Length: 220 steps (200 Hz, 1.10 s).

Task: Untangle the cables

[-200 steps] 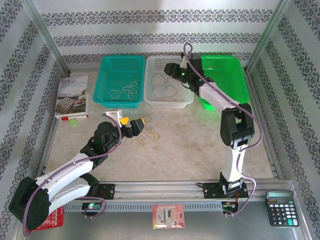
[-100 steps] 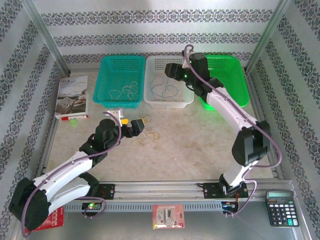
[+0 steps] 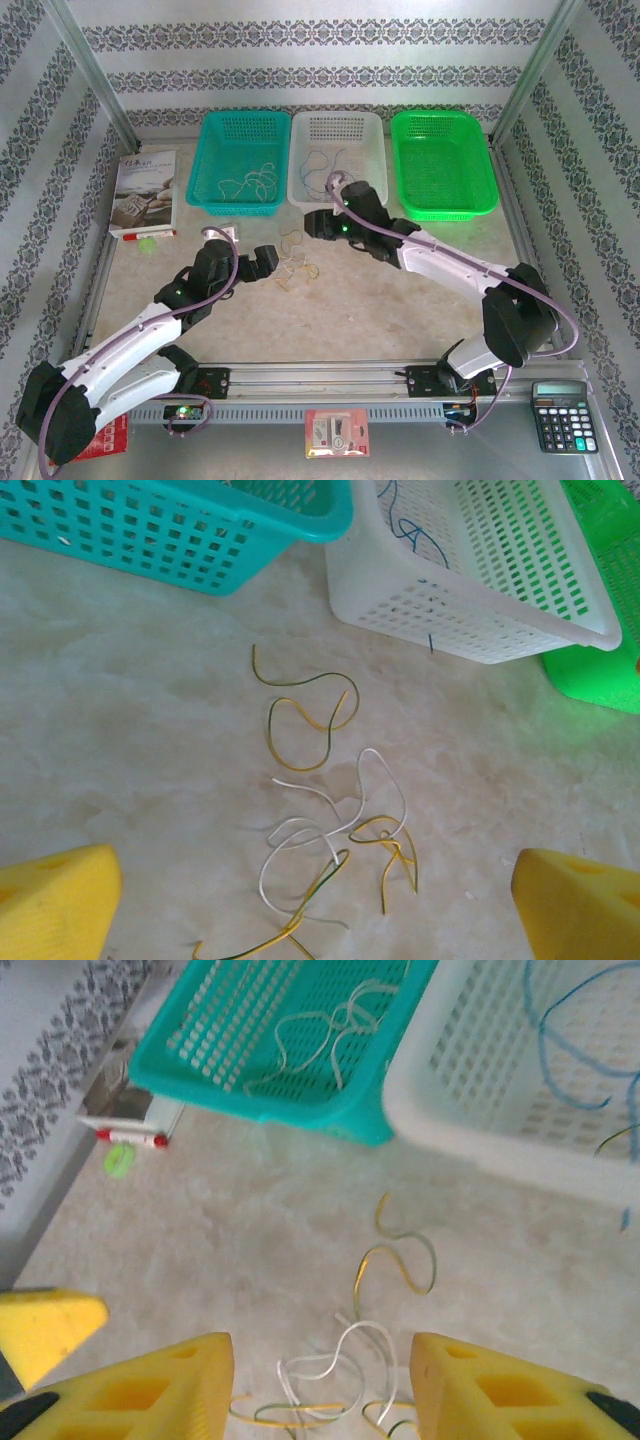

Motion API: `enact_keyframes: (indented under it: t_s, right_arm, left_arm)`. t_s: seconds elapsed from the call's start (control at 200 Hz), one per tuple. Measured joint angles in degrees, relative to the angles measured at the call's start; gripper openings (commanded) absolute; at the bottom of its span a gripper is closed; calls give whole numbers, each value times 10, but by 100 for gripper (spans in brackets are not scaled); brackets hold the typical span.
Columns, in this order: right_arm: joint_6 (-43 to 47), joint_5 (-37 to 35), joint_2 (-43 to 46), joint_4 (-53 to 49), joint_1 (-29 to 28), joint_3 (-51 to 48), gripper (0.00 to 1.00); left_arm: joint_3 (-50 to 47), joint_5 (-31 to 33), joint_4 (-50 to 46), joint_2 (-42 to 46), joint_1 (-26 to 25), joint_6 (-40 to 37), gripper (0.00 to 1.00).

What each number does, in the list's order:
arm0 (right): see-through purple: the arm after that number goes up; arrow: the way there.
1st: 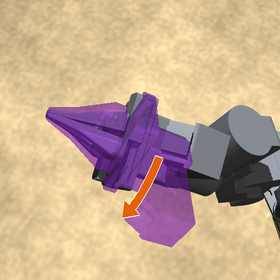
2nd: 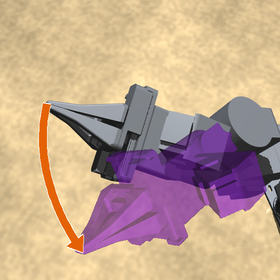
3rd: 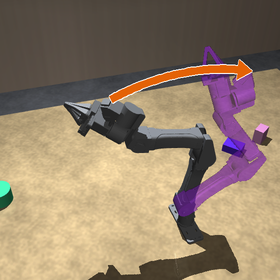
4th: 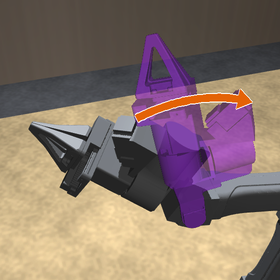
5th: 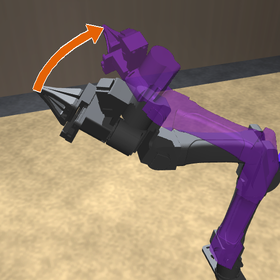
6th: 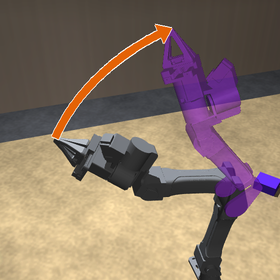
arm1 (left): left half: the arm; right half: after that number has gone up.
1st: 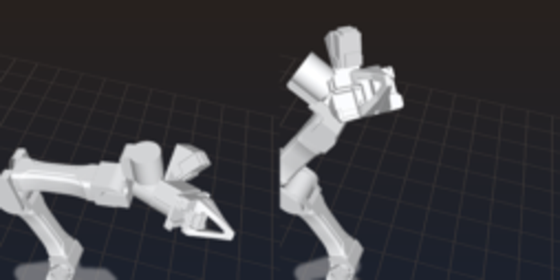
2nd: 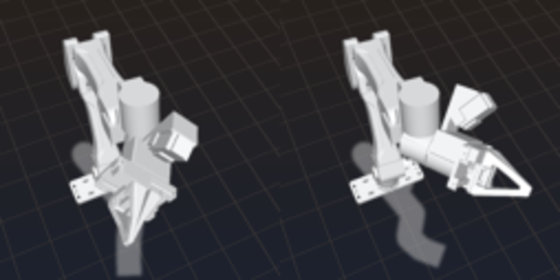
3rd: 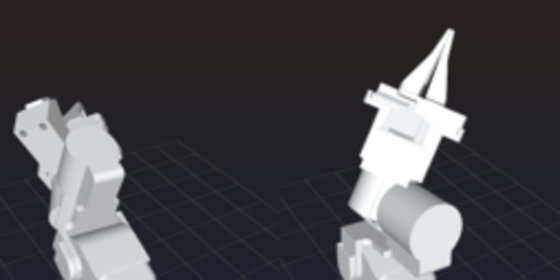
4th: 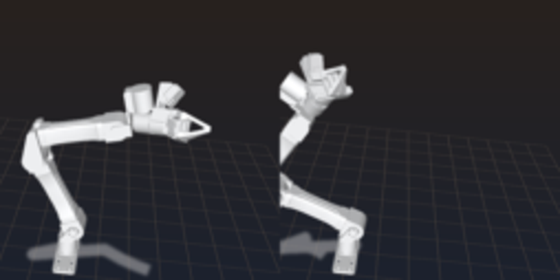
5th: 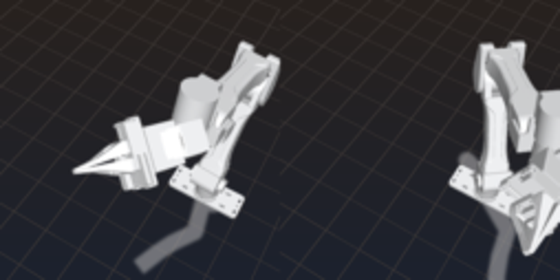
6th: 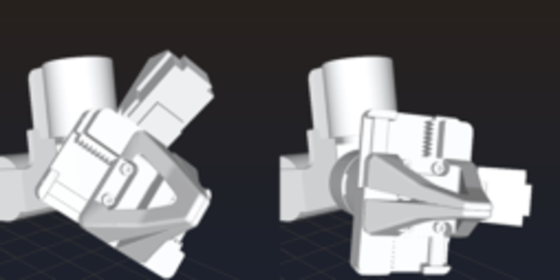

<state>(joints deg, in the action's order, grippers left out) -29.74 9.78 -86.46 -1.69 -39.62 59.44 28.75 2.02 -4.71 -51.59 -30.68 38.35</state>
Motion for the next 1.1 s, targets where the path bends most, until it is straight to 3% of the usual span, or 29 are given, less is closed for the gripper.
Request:
enact_keyframes:
  t_s: [0.18,0.4,0.774,0.994,1.099]
  right_arm:
    - [5,-8,-53,24,-31,1,35]
    - [12,-15,-140,23,-38,23,36]
    - [26,-49,-220,21,-46,108,38]
    - [32,-76,-258,17,-49,133,38]
    - [34,-81,-275,11,-49,148,32]
  left_arm:
    - [0,-3,0,-11,24,8,100]
    - [-3,-20,2,-22,56,25,100]
    - [-23,-32,4,-13,64,40,100]
    - [-31,-3,-4,36,67,44,100]
    - [-37,25,-17,71,69,52,100]
